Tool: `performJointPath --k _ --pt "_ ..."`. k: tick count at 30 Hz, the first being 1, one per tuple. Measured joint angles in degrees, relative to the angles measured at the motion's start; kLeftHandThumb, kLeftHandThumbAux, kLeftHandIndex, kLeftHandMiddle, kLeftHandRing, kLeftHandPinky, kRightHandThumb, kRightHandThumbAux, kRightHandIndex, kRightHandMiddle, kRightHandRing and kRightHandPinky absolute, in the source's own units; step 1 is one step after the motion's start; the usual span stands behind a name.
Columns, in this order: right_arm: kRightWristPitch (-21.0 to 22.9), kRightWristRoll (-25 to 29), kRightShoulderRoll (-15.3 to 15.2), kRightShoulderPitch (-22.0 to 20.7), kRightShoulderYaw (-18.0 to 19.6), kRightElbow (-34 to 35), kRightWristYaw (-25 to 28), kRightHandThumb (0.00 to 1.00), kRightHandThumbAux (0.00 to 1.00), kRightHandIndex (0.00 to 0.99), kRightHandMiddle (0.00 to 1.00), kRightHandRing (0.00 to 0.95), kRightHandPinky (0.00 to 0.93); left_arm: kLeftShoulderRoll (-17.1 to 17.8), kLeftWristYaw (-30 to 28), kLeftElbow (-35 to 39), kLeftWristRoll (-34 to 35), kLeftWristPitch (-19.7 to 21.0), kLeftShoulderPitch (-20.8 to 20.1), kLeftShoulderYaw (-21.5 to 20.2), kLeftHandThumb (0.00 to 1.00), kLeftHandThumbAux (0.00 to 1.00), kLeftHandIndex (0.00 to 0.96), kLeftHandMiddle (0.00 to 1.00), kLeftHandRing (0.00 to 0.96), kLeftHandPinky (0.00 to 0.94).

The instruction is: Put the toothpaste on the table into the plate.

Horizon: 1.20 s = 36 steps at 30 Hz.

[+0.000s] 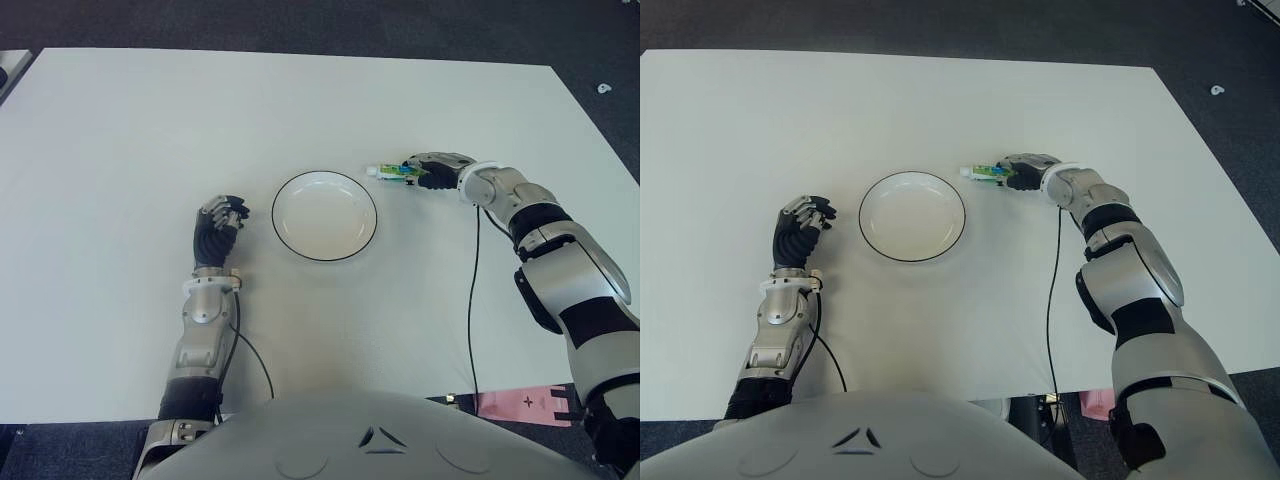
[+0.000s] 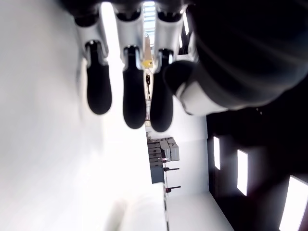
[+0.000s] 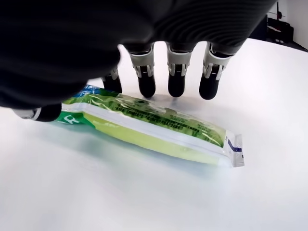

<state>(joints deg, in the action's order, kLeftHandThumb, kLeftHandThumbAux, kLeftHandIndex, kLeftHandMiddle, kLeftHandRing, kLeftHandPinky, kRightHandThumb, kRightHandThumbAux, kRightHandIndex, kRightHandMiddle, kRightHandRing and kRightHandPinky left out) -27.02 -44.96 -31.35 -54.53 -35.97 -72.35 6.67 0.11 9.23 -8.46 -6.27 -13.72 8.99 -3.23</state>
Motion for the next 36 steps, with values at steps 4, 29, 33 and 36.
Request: performJointPath --k 4,29,33,36 --pt "-0.3 -0.4 -0.5 0.0 -1.0 0.7 0.4 0.606 0.094 0.000 0.000 0.000 0.000 0.1 0.0 0.0 0.0 0.0 0.0 0.0 0.708 0.722 0.429 0.502 0.505 0.516" --pt "1.6 -0.5 0.8 0.8 -4.1 -0.3 -2.7 0.587 0.090 0.000 0.000 0.000 0.000 0.1 0.0 0.9 0.0 0.9 1.0 -0.1 0.710 0.720 0.432 0.502 0.497 0.505" --pt "2.6 -0.5 1.5 1.8 -4.5 -0.7 -5.8 0.578 0.112 0.000 0.000 0.000 0.000 0.1 0.0 1.1 0.0 1.1 1.2 -0.2 0.711 0.720 0.431 0.498 0.494 0.502" --pt "3.7 -0.5 2.1 2.5 -4.7 -1.0 -8.3 0.571 0.127 0.000 0.000 0.000 0.000 0.1 0.0 1.1 0.0 1.3 1.2 -0.2 0.710 0.720 0.431 0.494 0.491 0.499"
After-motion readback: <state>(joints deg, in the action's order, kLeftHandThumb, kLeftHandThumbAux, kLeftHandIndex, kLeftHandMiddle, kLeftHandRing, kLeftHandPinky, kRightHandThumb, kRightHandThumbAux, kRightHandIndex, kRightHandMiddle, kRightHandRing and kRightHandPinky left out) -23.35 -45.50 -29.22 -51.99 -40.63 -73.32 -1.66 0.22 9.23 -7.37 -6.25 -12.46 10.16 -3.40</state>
